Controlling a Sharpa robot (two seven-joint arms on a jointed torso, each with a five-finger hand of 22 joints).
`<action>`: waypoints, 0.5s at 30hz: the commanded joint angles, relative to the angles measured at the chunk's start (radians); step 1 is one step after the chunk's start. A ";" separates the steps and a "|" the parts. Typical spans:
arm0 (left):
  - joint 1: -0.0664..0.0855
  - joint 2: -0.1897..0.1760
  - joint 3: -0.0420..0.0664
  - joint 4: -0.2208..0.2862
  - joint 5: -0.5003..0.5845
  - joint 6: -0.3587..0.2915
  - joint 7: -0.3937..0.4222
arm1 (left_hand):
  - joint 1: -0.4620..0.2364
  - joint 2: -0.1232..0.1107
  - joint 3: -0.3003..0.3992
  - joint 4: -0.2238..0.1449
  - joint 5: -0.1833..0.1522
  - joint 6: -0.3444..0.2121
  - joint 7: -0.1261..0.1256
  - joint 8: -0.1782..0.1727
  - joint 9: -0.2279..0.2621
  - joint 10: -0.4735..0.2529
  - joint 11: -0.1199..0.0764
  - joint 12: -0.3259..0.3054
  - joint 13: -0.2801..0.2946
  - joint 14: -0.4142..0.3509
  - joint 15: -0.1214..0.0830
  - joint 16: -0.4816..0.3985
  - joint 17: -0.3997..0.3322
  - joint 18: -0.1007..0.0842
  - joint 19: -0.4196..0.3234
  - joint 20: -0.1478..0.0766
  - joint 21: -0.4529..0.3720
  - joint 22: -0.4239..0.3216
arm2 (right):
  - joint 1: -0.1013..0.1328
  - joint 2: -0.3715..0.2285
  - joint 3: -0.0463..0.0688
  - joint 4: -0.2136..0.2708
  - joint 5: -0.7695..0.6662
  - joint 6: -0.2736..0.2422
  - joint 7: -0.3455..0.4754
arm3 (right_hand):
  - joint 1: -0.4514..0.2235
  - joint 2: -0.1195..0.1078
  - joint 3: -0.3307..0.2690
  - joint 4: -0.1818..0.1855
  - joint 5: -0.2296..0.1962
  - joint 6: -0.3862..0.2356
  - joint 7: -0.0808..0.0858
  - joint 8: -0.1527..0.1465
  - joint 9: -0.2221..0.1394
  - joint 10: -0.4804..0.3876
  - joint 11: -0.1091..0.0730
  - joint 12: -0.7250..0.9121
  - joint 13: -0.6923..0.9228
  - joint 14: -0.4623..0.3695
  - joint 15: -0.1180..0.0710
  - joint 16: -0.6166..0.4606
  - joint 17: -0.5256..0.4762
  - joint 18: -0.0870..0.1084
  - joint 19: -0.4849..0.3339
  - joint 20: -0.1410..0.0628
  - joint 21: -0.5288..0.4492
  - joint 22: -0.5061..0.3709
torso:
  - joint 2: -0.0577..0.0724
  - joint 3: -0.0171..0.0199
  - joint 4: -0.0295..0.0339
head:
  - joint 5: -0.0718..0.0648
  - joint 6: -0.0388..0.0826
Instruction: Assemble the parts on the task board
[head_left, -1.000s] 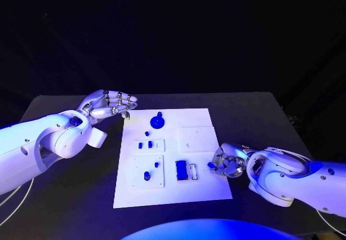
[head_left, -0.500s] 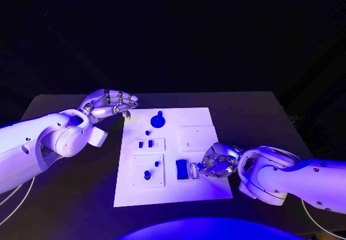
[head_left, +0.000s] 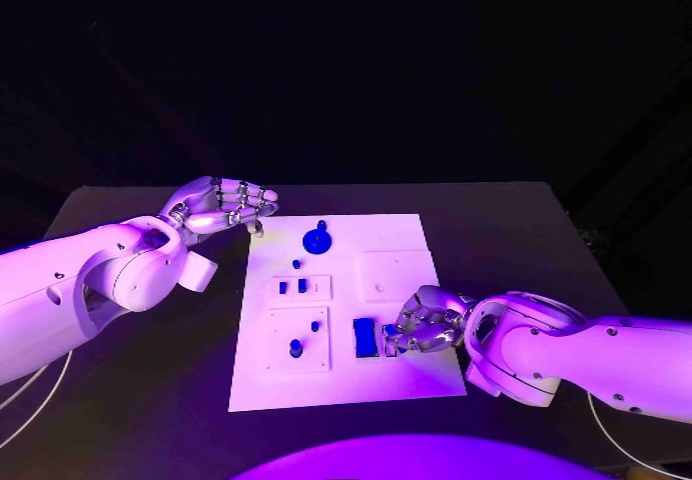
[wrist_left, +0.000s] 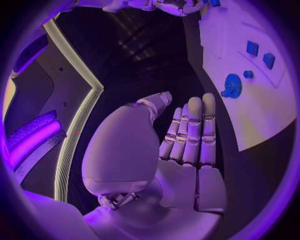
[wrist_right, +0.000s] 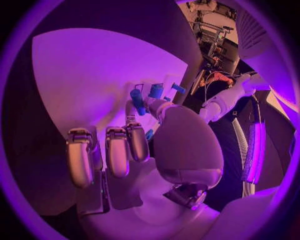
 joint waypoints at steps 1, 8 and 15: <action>0.000 0.001 0.001 0.003 0.003 0.017 0.002 | 0.001 0.006 -0.004 0.003 0.003 -0.008 0.035 0.006 0.001 -0.010 0.000 0.005 0.001 -0.005 0.001 0.004 -0.002 0.014 -0.003 0.005 -0.005 -0.002 | -0.002 0.005 0.000 -0.006 0.008 0.010 -0.005 | -0.031 -0.007 -0.013 0.010 0.032 0.008 0.001 -0.001 -0.001 0.031 0.007 0.004 0.168 0.084 0.008 0.000 0.161 -0.003 0.098 0.003 0.000 0.258 | 0.000 0.0002 0.0000 | 0.001 -0.002; 0.000 0.001 0.001 0.003 0.003 0.018 0.002 | 0.001 0.006 -0.004 0.003 0.003 -0.008 0.035 0.006 0.001 -0.010 0.000 0.005 0.001 -0.005 0.001 0.004 -0.002 0.014 -0.003 0.005 -0.005 -0.002 | -0.007 0.017 0.000 -0.017 0.007 0.026 -0.013 | -0.052 -0.011 -0.030 0.015 0.029 0.011 0.001 0.000 0.000 0.030 0.008 0.001 0.167 0.084 0.008 -0.001 0.159 -0.003 0.097 0.003 -0.002 0.258 | 0.000 0.0003 -0.0005 | 0.003 -0.004; 0.000 0.001 0.001 0.004 0.003 0.019 0.001 | 0.000 0.006 -0.005 0.005 0.003 -0.009 0.035 0.006 0.001 -0.012 0.000 0.007 0.001 -0.006 0.001 0.004 -0.002 0.014 -0.002 0.005 -0.006 -0.002 | -0.011 0.026 0.000 -0.026 -0.008 0.029 -0.020 | -0.064 -0.013 -0.041 0.020 0.017 0.014 0.000 0.001 0.001 0.030 0.007 0.001 0.167 0.083 0.007 -0.002 0.158 -0.003 0.097 0.003 -0.002 0.258 | 0.000 0.0001 -0.0002 | 0.002 -0.005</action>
